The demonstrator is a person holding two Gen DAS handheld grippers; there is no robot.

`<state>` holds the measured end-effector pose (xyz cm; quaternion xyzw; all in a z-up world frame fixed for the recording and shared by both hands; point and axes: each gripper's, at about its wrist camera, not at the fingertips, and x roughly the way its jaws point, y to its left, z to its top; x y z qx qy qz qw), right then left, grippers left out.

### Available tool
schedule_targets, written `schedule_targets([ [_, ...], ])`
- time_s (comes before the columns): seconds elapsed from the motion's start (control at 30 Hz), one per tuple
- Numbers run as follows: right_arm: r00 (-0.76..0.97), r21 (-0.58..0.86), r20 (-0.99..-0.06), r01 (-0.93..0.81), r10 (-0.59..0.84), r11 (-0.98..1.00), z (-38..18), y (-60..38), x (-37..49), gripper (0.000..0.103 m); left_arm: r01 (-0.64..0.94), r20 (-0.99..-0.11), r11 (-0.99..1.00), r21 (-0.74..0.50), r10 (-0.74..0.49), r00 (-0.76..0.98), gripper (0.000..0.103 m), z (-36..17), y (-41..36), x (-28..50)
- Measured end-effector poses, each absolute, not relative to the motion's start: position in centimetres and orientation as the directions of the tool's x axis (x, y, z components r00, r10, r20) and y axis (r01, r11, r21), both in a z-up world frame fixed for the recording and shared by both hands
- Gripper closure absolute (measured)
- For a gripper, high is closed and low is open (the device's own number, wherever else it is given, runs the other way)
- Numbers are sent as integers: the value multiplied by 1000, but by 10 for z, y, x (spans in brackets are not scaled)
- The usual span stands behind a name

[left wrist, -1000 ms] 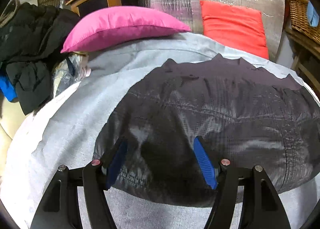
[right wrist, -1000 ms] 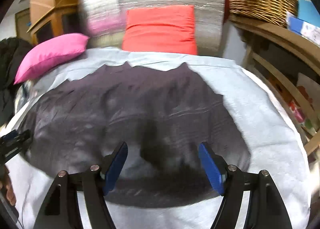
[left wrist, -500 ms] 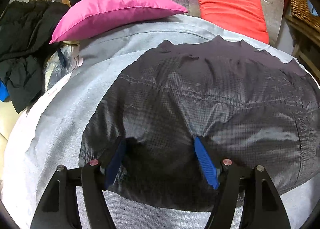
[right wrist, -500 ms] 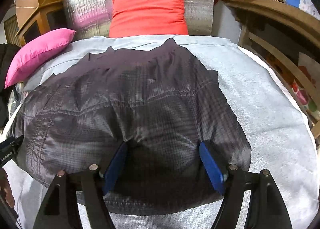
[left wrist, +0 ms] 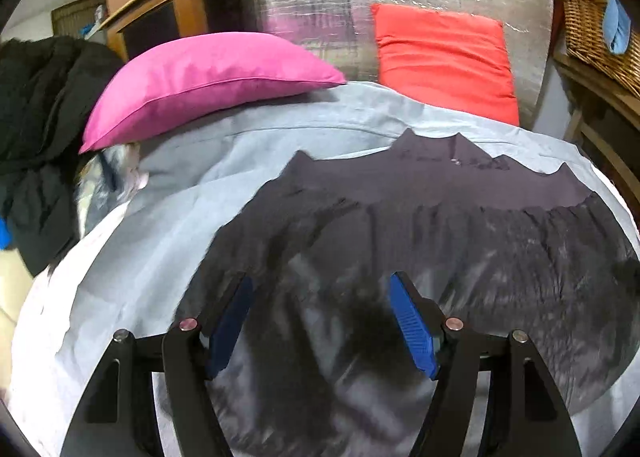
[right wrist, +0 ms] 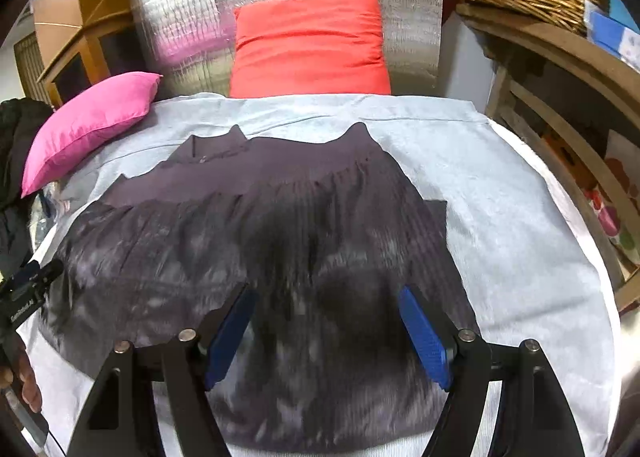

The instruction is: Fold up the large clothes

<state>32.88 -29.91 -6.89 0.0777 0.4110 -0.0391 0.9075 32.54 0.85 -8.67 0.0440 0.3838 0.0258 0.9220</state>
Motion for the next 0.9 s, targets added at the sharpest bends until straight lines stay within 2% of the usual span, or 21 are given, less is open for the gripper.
schedule_targets([
  [0.2,624,84,-781,154,-31,985,-84,-302,374,25,9,-800,990,140,107,590,30,-123,-11,366],
  [0.27,575,75,-818,173,-39,982,-102,-306,385,24,13,-800,987,161,122,587,25,-132,-12,370],
  [0.33,562,115,-827,182,-8,977,-113,-313,389,23,25,-795,987,160,114,596,25,-128,-11,368],
  [0.4,586,163,-810,177,29,971,-105,-319,382,23,42,-791,991,123,72,607,25,-120,-2,361],
  [0.53,674,270,-734,179,82,946,-76,-350,348,23,19,-710,999,37,13,704,25,-86,44,324],
  [0.6,707,340,-700,206,101,917,-64,-376,326,22,-7,-697,1000,-4,2,717,23,-75,72,310],
  [0.7,728,433,-675,258,121,864,-62,-419,294,19,-65,-701,995,-73,-5,713,22,-72,122,285],
  [0.9,707,460,-699,330,107,824,-87,-459,252,19,-116,-759,984,-133,-26,650,21,-100,171,258],
])
